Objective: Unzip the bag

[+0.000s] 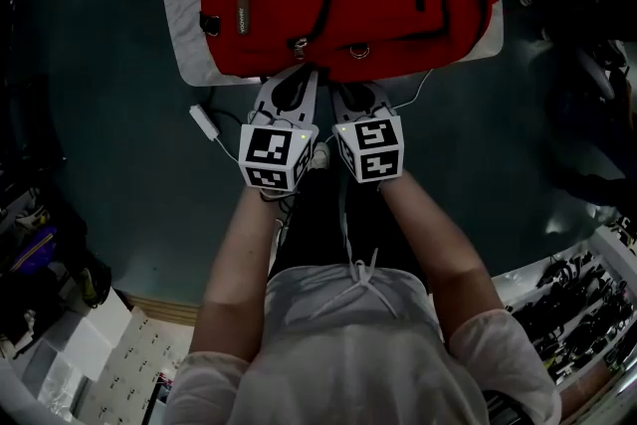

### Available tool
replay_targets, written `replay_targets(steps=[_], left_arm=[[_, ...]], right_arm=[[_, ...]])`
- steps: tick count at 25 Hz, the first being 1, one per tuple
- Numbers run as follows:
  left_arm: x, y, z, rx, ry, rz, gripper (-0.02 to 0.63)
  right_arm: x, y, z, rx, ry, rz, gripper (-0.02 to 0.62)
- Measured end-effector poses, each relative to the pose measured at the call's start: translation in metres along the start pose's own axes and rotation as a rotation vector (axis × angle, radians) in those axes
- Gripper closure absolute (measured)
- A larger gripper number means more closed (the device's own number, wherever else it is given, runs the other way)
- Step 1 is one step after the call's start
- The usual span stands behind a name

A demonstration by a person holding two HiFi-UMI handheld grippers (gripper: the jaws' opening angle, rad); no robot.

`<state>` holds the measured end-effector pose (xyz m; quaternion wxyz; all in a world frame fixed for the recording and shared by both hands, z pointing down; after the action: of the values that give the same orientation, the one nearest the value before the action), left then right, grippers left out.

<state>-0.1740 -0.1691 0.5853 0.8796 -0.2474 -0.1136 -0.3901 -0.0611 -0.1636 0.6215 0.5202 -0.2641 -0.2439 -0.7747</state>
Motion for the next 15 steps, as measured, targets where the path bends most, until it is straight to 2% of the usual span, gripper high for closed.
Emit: replay_targets(steps=[3, 4, 8, 15], left_arm=[[0.004, -0.007, 0.004, -0.097, -0.006, -0.004, 0.586], [0.005, -0.009, 0.003, -0.104, -0.01, -0.006, 0.586], [0.007, -0.005, 0.004, -0.013, -0.046, -0.031, 0.586], [0.008, -0.003, 0.003, 0.044, -0.1, -0.063, 0.586]], right_arm=[[0.0, 0.003, -0.001, -0.005, -0.008, 0.012, 0.555], [0.0, 0.003, -0.002, -0.025, -0.012, 0.014, 0.561], [-0.004, 0.003, -0.006, -0.134, -0.046, 0.032, 0.566], [-0.018, 0.026, -0.006, -0.251, -0.117, 0.09, 0.568]])
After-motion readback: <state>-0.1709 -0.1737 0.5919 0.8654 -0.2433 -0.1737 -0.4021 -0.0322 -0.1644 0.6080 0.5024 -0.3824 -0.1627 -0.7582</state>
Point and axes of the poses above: the fingertips, and each gripper's own axes: x forward along the fingers, y to its right, z out of its underside, the point moved 7 cm from there along -x, backward along the fingers, and after that the axes turned 15 degrees about z, right-handed, at the moved point
